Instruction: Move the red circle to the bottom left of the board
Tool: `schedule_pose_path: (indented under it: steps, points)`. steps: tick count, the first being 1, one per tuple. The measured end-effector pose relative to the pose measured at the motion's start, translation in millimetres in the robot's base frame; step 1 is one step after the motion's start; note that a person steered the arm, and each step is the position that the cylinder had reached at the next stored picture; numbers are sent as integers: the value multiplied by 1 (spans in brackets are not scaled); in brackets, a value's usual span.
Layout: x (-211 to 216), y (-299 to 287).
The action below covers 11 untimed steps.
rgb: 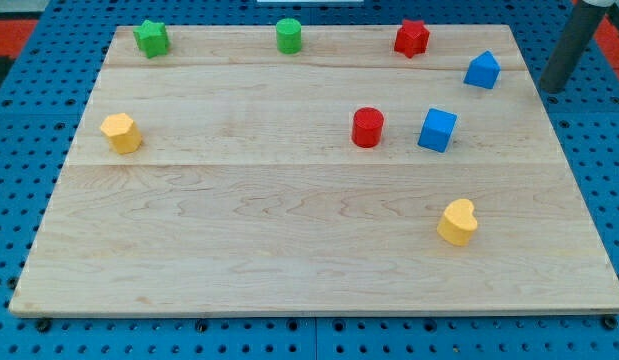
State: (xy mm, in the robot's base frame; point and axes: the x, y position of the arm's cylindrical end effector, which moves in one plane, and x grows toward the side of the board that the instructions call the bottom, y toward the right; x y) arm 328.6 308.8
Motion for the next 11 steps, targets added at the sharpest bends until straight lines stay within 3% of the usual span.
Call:
schedule_pose_path:
  steps: [1,2,3,4,6,10,11]
  points:
    - [25,-66]
    - [31,-157]
    - [32,-209]
    - [74,-228]
    - [109,-295]
    - [100,-329]
    - [152,-383]
